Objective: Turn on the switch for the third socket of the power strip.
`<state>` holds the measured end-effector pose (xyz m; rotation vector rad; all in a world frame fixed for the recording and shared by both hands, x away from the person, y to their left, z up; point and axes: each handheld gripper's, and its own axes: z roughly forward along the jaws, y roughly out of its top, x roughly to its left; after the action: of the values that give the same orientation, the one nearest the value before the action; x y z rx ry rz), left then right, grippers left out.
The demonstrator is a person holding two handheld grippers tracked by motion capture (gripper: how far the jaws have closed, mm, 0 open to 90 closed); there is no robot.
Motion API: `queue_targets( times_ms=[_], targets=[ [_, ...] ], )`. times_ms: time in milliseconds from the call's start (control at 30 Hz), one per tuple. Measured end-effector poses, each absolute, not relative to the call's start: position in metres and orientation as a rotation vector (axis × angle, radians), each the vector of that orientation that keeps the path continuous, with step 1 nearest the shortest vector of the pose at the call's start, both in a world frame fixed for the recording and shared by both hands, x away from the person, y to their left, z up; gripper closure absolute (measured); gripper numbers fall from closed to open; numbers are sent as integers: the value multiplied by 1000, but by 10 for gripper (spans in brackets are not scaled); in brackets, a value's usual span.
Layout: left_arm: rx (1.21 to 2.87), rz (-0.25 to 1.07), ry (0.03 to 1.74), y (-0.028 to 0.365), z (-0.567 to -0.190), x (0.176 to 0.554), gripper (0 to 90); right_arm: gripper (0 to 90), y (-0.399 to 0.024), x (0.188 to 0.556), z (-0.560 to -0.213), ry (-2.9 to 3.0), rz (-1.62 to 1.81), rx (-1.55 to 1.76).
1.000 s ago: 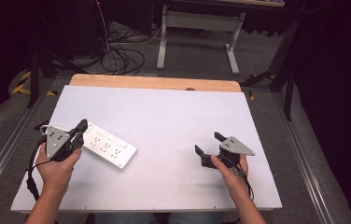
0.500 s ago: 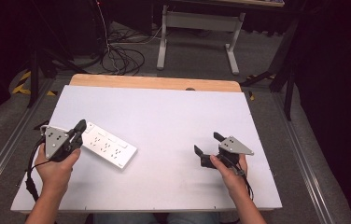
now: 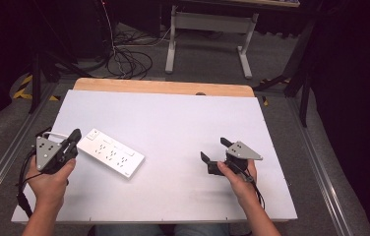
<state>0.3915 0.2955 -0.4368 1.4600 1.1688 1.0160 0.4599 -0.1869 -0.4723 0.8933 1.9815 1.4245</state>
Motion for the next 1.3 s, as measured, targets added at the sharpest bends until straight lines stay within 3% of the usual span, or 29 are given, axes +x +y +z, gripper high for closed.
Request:
queue_targets(
  times_ms=[200, 533, 867, 1300],
  targets=[
    [1464, 1004, 1180, 297, -438, 391, 852, 88, -186, 461, -472, 1980, 1430, 886],
    [1444, 978, 1211, 300, -437, 392, 671, 88, -186, 461, -472, 1979, 1428, 889],
    [1433, 979, 1231, 307, -437, 388, 567, 88, -186, 461, -472, 1978, 1428, 892],
    [1436, 970, 1220, 309, -437, 388, 500, 89, -186, 461, -471, 1976, 1432, 891]
  ],
)
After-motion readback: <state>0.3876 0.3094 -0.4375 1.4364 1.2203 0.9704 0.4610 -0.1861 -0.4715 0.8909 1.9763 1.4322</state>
